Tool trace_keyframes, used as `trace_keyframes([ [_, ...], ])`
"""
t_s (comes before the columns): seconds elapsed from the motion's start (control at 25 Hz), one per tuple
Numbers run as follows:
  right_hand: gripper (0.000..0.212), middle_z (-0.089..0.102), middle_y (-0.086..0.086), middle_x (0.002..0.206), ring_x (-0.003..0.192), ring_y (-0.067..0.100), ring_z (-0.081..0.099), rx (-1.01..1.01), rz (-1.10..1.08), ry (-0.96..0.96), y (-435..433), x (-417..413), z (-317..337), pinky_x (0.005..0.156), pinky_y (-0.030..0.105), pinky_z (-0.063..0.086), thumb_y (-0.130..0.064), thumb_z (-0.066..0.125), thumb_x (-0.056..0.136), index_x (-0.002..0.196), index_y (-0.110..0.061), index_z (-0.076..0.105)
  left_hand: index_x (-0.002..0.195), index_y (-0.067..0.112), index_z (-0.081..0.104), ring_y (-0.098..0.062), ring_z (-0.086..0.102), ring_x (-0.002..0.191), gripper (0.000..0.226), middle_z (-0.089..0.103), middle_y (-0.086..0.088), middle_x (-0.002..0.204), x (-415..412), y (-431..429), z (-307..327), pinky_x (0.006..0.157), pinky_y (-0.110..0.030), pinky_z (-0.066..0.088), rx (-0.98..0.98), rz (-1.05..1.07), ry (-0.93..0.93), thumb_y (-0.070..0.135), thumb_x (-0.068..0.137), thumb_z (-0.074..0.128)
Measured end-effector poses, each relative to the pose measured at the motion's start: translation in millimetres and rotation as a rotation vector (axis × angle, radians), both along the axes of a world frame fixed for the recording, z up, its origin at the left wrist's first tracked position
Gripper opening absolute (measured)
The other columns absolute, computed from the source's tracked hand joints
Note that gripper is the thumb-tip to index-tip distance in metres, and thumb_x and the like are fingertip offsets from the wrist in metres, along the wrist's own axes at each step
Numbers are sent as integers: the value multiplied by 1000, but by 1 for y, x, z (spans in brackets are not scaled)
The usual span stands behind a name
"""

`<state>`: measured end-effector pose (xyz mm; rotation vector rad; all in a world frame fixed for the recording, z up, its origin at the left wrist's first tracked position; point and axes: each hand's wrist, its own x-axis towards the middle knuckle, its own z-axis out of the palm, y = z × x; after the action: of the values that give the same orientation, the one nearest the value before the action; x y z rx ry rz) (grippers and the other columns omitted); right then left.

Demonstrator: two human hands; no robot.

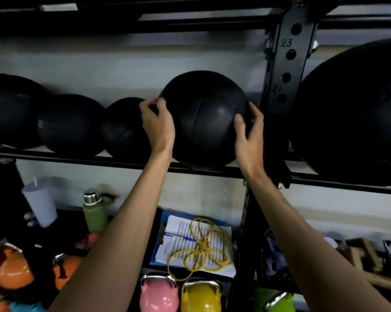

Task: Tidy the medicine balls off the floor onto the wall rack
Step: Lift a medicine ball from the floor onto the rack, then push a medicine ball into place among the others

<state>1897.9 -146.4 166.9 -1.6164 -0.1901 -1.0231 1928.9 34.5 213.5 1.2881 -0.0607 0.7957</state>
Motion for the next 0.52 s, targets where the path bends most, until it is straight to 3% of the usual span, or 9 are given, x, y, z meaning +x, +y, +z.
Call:
trace_keyframes([
  [0.12, 64, 32, -4, 159, 146, 12, 29, -79, -42, 76, 2, 16, -4, 122, 39, 25, -56, 45, 99, 155, -30, 28, 140, 18, 49, -22, 41, 137, 55, 49, -6, 145, 31, -6, -19, 117, -34, 30, 290, -45, -161, 45, 93, 49],
  [0.24, 64, 26, 1, 162, 149, 20, 22, -106, -78, 196, -4, 34, -2, 117, 29, 16, -56, 38, 102, 158, -29, 22, 153, 25, 35, -21, 21, 150, 74, 30, -4, 161, 57, -11, -39, 123, -36, 16, 510, -104, -149, 64, 90, 40],
  [0.32, 64, 23, 4, 163, 150, 24, 20, -160, -116, 250, -7, 40, -6, 111, 29, 14, -55, 34, 103, 159, -28, 18, 156, 27, 30, -19, 17, 151, 76, 26, -2, 163, 66, -12, -49, 124, -41, 15, 522, -110, -143, 67, 91, 37],
  [0.52, 65, 21, 6, 164, 150, 27, 18, -159, -138, 279, -4, 38, -7, 120, 40, 15, -57, 31, 103, 160, -28, 16, 156, 28, 29, -21, 17, 152, 75, 24, -3, 163, 61, -14, -53, 125, -42, 15, 509, -97, -123, 67, 93, 34],
])
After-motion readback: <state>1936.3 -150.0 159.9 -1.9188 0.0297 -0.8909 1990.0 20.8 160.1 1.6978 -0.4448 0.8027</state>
